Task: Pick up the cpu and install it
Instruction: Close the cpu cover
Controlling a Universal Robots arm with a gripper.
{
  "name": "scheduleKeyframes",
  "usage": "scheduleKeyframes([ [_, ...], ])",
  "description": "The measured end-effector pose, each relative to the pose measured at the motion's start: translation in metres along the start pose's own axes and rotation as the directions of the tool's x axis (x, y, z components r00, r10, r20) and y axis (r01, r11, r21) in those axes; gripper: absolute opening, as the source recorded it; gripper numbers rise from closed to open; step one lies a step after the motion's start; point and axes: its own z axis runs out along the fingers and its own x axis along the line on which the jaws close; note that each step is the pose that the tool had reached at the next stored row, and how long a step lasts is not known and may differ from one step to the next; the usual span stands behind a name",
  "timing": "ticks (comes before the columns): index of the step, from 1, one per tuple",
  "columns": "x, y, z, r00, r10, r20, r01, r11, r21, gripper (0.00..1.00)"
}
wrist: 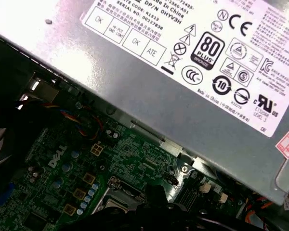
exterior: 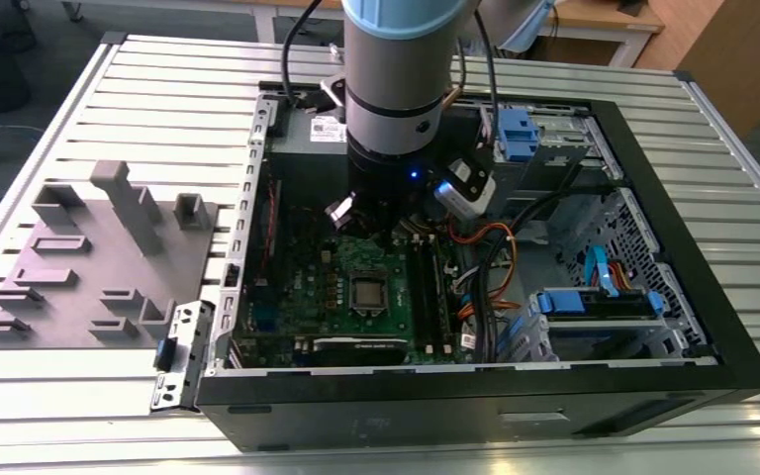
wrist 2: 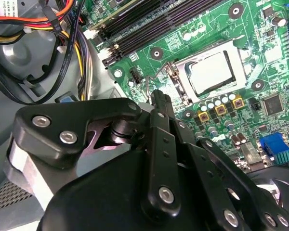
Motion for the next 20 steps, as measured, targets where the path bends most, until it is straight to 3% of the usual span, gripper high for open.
scheduleKeyframes([
  [5,0.0005,0.0000,0.0040,1.0000,0.000,0.0002,0.000,1.0000,-0.0001,0.11],
  [11,0.0007,0.0001,0.0042,1.0000,0.000,0.0002,0.000,1.0000,-0.0001,0.11],
  [20,0.0066,-0.0004,0.0040,1.0000,0.000,0.0006,0.000,1.0000,0.0000,0.11],
])
